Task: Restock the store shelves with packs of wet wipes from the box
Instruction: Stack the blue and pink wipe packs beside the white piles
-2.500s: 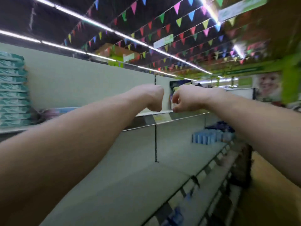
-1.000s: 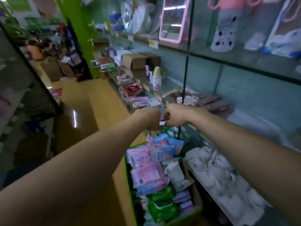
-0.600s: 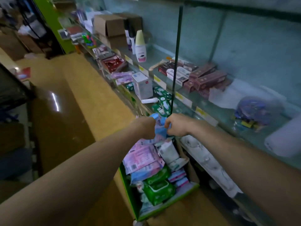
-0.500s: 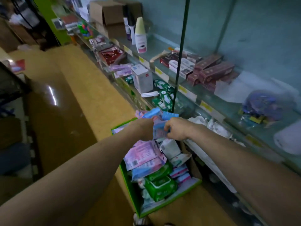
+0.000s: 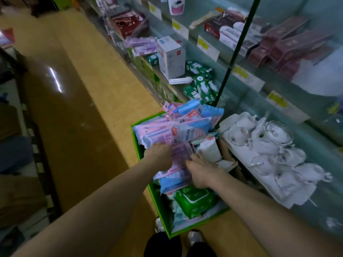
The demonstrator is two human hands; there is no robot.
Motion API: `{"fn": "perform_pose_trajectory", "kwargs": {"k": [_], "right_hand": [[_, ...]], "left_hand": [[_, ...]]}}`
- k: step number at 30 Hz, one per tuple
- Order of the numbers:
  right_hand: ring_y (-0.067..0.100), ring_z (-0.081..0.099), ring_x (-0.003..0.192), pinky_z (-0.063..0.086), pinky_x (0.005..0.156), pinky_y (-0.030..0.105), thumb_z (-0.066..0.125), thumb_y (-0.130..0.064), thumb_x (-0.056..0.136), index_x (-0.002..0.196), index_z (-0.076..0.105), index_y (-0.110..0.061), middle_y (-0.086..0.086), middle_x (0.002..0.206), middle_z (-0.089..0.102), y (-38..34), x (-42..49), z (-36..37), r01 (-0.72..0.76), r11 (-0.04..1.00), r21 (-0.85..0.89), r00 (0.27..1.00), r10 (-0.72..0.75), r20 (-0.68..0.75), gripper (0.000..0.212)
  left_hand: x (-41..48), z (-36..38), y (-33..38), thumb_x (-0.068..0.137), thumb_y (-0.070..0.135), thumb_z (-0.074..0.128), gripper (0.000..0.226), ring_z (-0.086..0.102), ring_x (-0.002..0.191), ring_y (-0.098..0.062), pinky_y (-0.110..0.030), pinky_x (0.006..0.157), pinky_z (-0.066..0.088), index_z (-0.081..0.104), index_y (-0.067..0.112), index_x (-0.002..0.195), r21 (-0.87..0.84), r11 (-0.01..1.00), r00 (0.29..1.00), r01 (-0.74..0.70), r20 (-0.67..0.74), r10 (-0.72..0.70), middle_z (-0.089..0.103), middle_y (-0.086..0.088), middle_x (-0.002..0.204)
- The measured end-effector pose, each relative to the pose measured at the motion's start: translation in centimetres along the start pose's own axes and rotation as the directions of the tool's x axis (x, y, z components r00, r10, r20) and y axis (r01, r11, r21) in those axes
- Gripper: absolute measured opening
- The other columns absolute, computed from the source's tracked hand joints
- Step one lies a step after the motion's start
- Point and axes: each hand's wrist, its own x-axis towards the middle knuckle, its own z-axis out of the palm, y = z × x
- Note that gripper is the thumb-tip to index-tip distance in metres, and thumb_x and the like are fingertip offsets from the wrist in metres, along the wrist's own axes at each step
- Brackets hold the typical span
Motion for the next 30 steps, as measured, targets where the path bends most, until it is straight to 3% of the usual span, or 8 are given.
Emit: {"fn": "perform_pose_trajectory", "kwargs": {"k": [5,8,12,15,18,22,27,30], "right_hand": [[0.034,0.027,0.135,0.039,0.101,0.047,0.06,-0.006,0.087,0.141,0.031,-0.012,0.013,0.144,0.023,-0.5,1.2,1.9,-0.043,0.99,-0.136,0.999,0.04,-0.029,0.061],[0.034,0.03,0.135,0.042,0.098,0.045,0.054,-0.001,0.089,0.133,0.039,-0.01,0.014,0.143,0.026,-0.1,1.7,2.2,-0.013,0.992,-0.126,0.992,-0.002,-0.123,0.047],[0.03,0.046,0.121,0.042,0.092,0.036,0.051,-0.007,0.091,0.121,0.053,-0.01,0.011,0.128,0.047,1.1,2.5,1.2,0.107,0.99,-0.087,0.973,-0.123,-0.195,0.03],[0.029,0.049,0.115,0.041,0.091,0.034,0.051,-0.011,0.091,0.118,0.057,-0.01,0.01,0.12,0.053,1.5,3.1,0.2,0.137,0.99,-0.013,0.968,-0.137,-0.212,0.028],[0.03,0.051,0.114,0.041,0.088,0.032,0.053,-0.014,0.09,0.117,0.057,-0.012,0.011,0.12,0.055,1.6,3.1,-0.6,0.114,0.992,0.05,0.975,-0.102,-0.196,0.027],[0.029,0.053,0.111,0.041,0.081,0.03,0.056,-0.024,0.093,0.124,0.054,-0.01,0.012,0.122,0.056,2.0,2.8,-1.6,0.046,0.982,0.181,0.993,-0.025,-0.113,0.034],[0.029,0.053,0.112,0.042,0.085,0.033,0.059,-0.024,0.091,0.115,0.057,-0.01,0.01,0.119,0.053,1.5,3.2,-1.6,0.017,0.992,0.123,0.99,0.001,-0.142,0.028],[0.031,0.052,0.114,0.042,0.086,0.036,0.059,-0.015,0.089,0.117,0.054,-0.011,0.01,0.124,0.042,0.9,3.3,-1.4,0.003,0.997,0.077,0.983,0.011,-0.185,0.029]], "left_hand": [[1.3,1.9,-1.2,0.093,0.022,0.051,0.028,0.05,0.114,-0.03,-0.045,0.092,0.048,0.052,0.015,0.12,-0.062,0.997,0.999,0.053,-0.003,-0.053,0.052,-0.009,0.123],[1.8,2.4,-1.4,0.091,0.021,0.055,0.021,0.055,0.108,-0.029,-0.041,0.087,0.05,0.053,0.014,0.111,-0.085,0.994,0.997,0.064,-0.03,-0.067,0.056,-0.007,0.116],[2.6,2.5,-1.5,0.089,0.023,0.06,0.029,0.057,0.101,-0.028,-0.041,0.087,0.051,0.052,0.014,0.115,-0.13,0.987,0.995,0.095,-0.01,-0.097,0.057,-0.007,0.112],[3.1,2.6,-1.5,0.085,0.024,0.061,0.027,0.058,0.097,-0.028,-0.041,0.085,0.053,0.056,0.013,0.11,-0.164,0.982,0.996,0.091,0.011,-0.091,0.058,-0.008,0.11],[3.2,2.7,-1.6,0.09,0.025,0.055,0.022,0.057,0.087,-0.027,-0.032,0.073,0.05,0.063,0.01,0.105,-0.189,0.98,0.997,0.057,0.06,-0.046,0.063,-0.011,0.107],[2.8,2.0,-1.5,0.1,0.021,0.041,0.032,0.057,0.105,-0.031,-0.029,0.077,0.042,0.059,0.002,0.119,-0.282,0.957,0.988,0.067,0.156,-0.023,0.059,-0.018,0.122],[1.8,1.4,-1.3,0.101,0.049,0.035,0.059,0.03,0.141,-0.026,-0.037,0.115,0.026,0.034,0.014,0.148,-0.548,0.823,0.949,0.149,0.314,0.037,0.028,-0.009,0.156],[1.0,1.2,-1.4,0.096,0.054,0.045,0.065,0.029,0.141,-0.026,-0.043,0.11,0.032,0.027,0.024,0.15,-0.572,0.803,0.908,0.167,0.407,0.101,0.024,-0.002,0.157]]}}
